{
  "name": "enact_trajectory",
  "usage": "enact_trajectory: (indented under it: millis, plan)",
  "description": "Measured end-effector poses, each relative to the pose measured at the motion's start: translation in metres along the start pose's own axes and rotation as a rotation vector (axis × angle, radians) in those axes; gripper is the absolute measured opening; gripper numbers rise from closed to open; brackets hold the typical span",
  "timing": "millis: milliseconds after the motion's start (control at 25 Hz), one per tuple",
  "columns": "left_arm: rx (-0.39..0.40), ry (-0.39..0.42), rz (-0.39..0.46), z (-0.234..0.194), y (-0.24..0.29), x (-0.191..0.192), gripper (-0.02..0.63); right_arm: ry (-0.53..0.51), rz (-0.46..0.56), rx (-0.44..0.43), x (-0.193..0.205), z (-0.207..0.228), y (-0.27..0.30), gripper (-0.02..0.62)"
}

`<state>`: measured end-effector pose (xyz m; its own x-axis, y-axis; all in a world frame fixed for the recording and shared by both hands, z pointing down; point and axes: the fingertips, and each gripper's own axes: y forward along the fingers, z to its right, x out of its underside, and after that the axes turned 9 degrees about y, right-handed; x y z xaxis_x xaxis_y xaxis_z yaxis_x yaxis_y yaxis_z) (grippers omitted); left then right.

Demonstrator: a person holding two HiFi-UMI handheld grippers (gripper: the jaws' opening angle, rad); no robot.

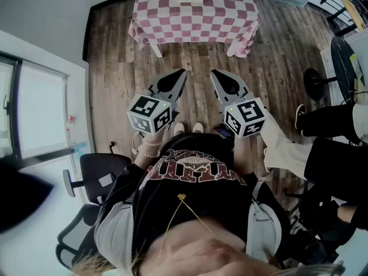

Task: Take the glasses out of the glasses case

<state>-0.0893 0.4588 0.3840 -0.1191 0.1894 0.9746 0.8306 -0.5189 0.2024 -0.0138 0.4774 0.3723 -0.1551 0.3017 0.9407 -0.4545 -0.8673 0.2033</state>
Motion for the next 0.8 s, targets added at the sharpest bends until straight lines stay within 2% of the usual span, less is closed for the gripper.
enact_trajectory:
  millis: [480,800]
  plan:
    - [-0.028,0.001,-0.015,0.011,0.014,0.006,0.000,0.003,0.008,-0.020,0.002,0.027,-0.010,0.020]
    - [-0.050,-0.017,-0.039,-0.011,0.030,0.016,0.000,0.008,0.007,-0.003,-0.004,0.053,0.008,0.020]
